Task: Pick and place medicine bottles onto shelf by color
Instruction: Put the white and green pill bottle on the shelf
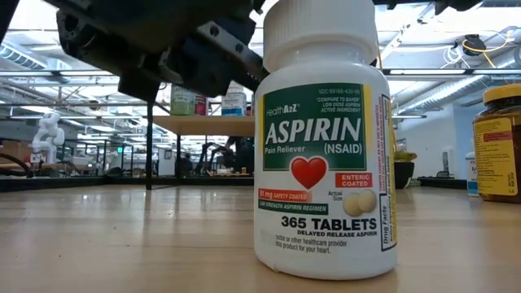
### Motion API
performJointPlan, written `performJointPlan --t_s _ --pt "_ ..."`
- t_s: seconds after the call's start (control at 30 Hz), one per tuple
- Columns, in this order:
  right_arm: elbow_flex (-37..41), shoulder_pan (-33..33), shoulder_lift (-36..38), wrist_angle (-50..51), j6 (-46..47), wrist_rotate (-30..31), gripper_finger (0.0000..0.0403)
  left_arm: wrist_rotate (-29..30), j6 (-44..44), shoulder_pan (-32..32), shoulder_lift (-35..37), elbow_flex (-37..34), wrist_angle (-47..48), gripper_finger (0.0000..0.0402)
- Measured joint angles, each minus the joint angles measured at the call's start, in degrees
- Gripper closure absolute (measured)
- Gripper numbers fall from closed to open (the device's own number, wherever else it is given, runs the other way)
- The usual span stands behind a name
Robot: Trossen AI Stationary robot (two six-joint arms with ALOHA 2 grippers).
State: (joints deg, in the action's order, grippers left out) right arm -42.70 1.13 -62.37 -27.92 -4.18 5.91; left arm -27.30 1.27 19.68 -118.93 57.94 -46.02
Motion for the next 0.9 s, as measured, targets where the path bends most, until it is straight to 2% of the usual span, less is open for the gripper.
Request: performJointPlan --t_s 0.2,0.6,0.77,0.9 --pt "0.0 0.0 0.02 -0.18 -0.15 0.0 0.009 -0.96 -0.1 -0.01 -0.07 1.37 6.24 0.0106" --pt "0.0 0.0 0.02 -0.55 0.35 0.0 0.009 -1.27 -3.7 0.26 0.04 1.65 5.52 0.0198" --pt "0.0 -0.01 0.44 -0.46 0.5 0.0 0.009 -0.4 -2.75 -0.82 1.7 1.63 5.63 0.0201" --pt "0.0 -0.75 2.78 1.02 1.81 0.28 0.009 5.91 -2.45 -2.69 6.91 1.6 8.22 0.0188"
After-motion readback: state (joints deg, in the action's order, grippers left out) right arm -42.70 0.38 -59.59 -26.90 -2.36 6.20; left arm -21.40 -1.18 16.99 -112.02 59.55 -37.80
